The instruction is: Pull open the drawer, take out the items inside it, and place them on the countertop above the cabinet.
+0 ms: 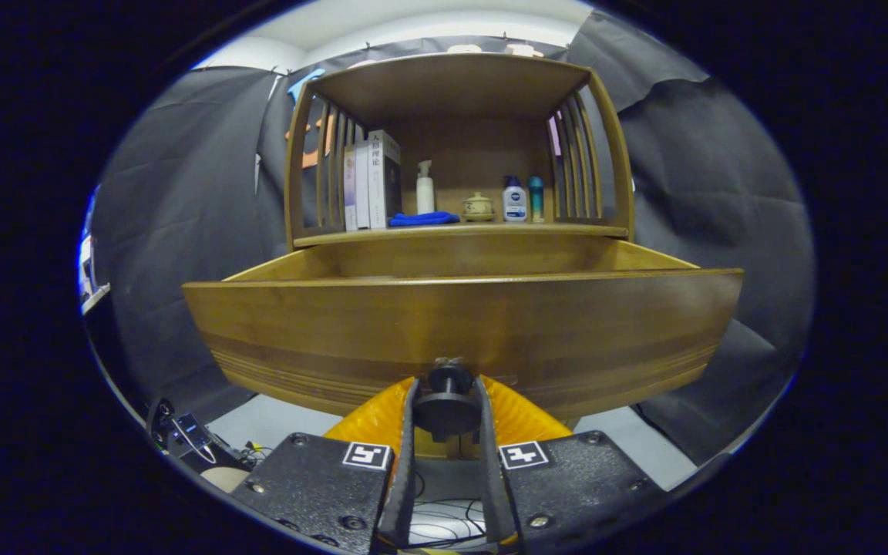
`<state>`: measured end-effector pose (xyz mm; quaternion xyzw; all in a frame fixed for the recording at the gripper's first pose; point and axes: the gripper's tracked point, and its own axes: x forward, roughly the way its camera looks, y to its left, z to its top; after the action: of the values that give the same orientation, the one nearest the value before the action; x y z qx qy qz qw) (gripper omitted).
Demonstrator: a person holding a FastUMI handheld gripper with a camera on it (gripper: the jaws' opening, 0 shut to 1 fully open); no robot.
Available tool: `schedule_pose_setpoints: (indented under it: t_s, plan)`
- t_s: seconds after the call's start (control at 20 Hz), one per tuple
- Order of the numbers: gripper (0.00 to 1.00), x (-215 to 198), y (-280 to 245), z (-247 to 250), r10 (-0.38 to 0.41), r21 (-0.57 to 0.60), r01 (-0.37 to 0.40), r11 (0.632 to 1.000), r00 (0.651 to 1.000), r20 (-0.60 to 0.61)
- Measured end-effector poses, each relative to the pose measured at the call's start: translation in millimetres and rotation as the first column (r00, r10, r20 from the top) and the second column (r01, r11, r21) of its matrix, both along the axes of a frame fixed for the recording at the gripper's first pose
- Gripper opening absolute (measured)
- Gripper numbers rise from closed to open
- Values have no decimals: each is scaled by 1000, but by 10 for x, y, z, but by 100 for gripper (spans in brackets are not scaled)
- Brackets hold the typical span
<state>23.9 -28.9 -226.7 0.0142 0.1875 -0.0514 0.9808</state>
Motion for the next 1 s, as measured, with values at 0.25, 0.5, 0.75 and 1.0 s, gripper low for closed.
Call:
schedule_pose_setpoints:
  t_s: [0.25,0.5,0.75,1.0]
  plan:
    - [62,-56,-6,116,18,-12,-19,1000,999,-26]
    - [95,-200,131,451,103,28,-102,994,994,-36]
    - [98,-161,291,998,173,19,-174,985,985,9]
    - [98,164,305,1227,195,28,-194,981,980,-50]
